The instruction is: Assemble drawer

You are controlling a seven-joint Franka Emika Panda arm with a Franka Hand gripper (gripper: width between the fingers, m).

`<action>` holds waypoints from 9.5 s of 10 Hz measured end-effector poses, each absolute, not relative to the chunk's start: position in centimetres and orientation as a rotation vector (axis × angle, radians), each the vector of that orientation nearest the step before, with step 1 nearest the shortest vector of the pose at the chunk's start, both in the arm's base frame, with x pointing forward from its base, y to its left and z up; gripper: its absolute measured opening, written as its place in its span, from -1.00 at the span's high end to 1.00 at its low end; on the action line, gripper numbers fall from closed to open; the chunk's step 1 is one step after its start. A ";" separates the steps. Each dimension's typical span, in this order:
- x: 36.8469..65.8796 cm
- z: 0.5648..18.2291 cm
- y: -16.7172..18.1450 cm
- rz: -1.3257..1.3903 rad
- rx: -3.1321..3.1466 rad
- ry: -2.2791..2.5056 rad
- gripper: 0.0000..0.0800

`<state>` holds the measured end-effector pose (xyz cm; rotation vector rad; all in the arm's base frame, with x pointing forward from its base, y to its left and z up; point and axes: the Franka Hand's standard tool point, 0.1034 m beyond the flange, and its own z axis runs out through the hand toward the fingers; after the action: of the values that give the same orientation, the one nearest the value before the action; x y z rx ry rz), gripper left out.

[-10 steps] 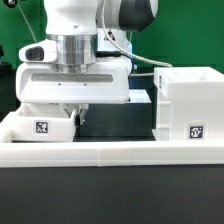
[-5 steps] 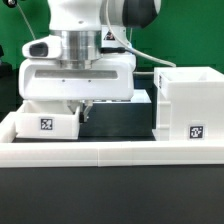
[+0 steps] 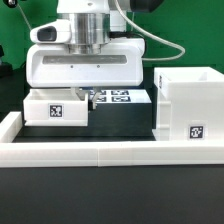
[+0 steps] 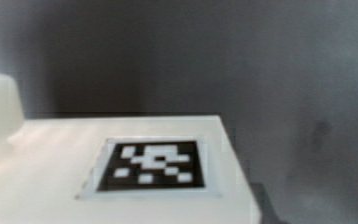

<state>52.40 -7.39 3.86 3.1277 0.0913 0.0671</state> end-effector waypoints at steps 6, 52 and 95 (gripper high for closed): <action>52.8 3.8 -7.1 0.075 2.989 0.852 0.89; 52.9 2.3 -2.1 -0.059 2.294 2.008 0.89; 53.4 1.1 0.1 -0.029 2.226 2.154 0.89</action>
Offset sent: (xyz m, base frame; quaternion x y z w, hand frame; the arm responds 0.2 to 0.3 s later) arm 0.0104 0.0151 0.0042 -0.0051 0.0153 -0.2905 0.9567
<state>53.41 0.12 1.11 2.2259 2.1542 -0.0288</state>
